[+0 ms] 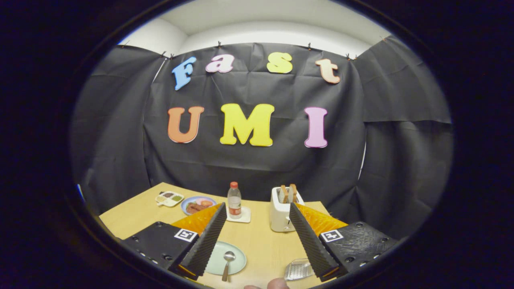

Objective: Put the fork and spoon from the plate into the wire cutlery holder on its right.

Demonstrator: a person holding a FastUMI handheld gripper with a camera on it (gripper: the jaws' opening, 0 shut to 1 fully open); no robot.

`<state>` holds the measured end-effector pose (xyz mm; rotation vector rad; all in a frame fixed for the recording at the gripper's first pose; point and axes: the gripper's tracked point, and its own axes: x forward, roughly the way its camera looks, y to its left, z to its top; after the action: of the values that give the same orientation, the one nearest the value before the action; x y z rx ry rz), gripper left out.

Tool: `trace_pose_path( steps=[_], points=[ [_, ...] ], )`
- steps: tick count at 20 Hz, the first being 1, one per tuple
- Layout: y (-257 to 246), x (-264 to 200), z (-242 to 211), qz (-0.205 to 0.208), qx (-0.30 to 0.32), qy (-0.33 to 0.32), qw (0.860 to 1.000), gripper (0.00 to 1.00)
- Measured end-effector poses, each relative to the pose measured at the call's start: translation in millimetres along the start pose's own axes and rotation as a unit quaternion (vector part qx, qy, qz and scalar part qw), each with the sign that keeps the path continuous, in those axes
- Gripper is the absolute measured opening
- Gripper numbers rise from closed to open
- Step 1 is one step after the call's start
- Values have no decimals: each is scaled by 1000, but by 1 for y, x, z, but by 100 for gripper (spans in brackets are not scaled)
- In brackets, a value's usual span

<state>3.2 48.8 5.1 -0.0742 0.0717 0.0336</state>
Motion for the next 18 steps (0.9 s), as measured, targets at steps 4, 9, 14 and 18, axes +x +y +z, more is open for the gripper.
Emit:
trace_pose_path(
  steps=[4,9,14,18],
  points=[
    [20,2,-47,25,11,78,997,95],
    [53,14,-108,45,26,177,983,95],
    [65,34,-175,57,-3,268,962,96],
    [76,46,-224,56,-14,327,943,96]
  ],
)
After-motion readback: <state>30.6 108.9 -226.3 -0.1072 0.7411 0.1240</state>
